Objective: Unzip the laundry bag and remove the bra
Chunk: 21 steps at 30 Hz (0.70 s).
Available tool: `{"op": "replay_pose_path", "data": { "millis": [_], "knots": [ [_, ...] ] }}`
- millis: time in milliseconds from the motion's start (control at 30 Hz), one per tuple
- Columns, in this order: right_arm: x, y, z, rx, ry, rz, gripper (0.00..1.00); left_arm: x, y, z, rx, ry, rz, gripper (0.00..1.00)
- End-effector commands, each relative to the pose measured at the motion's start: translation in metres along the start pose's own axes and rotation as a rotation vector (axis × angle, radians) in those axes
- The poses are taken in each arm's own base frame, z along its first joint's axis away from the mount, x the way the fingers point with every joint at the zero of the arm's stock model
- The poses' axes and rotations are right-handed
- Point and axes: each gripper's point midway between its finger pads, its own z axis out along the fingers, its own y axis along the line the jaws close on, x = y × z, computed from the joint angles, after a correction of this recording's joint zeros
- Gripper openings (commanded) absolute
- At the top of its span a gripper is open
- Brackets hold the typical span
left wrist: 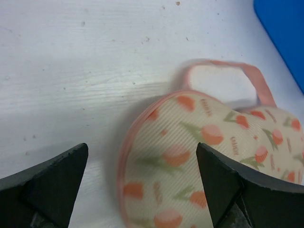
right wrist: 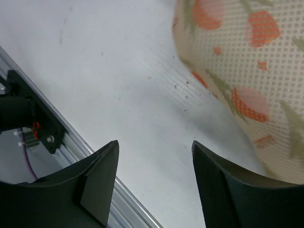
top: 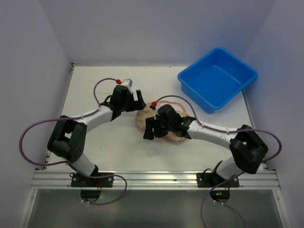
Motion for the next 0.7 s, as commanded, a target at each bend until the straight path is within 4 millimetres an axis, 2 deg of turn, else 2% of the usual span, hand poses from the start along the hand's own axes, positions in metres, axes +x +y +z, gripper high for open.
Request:
{"op": "replay_pose_path", "data": {
  "millis": [0,33,67,100,167,200,267,333,367,400,433,467,567,667],
  "knots": [
    [-0.027,0.011,-0.028,-0.014,-0.113,0.029,0.66,-0.022,0.009,-0.021,-0.037,-0.052,0.059,1.00],
    [-0.032,0.010,-0.038,0.003,-0.146,0.017,0.66,-0.028,0.006,-0.032,-0.031,-0.080,0.053,1.00],
    [-0.039,0.002,-0.044,0.047,-0.187,0.014,0.68,-0.026,0.007,-0.037,-0.030,-0.080,0.044,1.00],
    [-0.040,-0.003,-0.048,0.071,-0.201,0.014,0.68,-0.016,0.010,-0.041,-0.031,-0.064,0.034,1.00],
    [-0.048,-0.015,-0.062,0.120,-0.259,0.020,0.70,-0.012,0.004,-0.055,-0.002,-0.078,0.003,1.00],
    [-0.043,-0.023,-0.064,0.140,-0.257,0.030,0.70,-0.007,0.003,-0.058,0.006,-0.074,-0.005,1.00],
    [-0.046,-0.041,-0.074,0.185,-0.284,0.077,0.71,0.011,-0.002,-0.065,0.042,-0.046,-0.028,1.00],
    [-0.036,-0.063,-0.076,0.227,-0.264,0.134,0.71,0.030,-0.007,-0.068,0.078,-0.012,-0.061,1.00],
    [-0.034,-0.070,-0.079,0.237,-0.268,0.152,0.71,0.041,-0.016,-0.070,0.116,0.014,-0.064,1.00],
    [-0.022,-0.076,-0.076,0.236,-0.237,0.170,0.71,0.043,-0.024,-0.071,0.149,0.002,-0.070,1.00],
    [-0.019,-0.083,-0.078,0.245,-0.238,0.193,0.71,0.050,-0.038,-0.075,0.194,0.006,-0.086,1.00],
    [-0.016,-0.086,-0.080,0.249,-0.239,0.198,0.71,0.066,-0.040,-0.075,0.208,0.037,-0.094,1.00],
    [0.000,-0.097,-0.078,0.267,-0.212,0.214,0.71,0.090,-0.062,-0.079,0.293,0.065,-0.119,0.99],
    [0.008,-0.108,-0.075,0.282,-0.187,0.232,0.71,0.097,-0.080,-0.077,0.354,0.059,-0.142,0.97]
  ]
}}
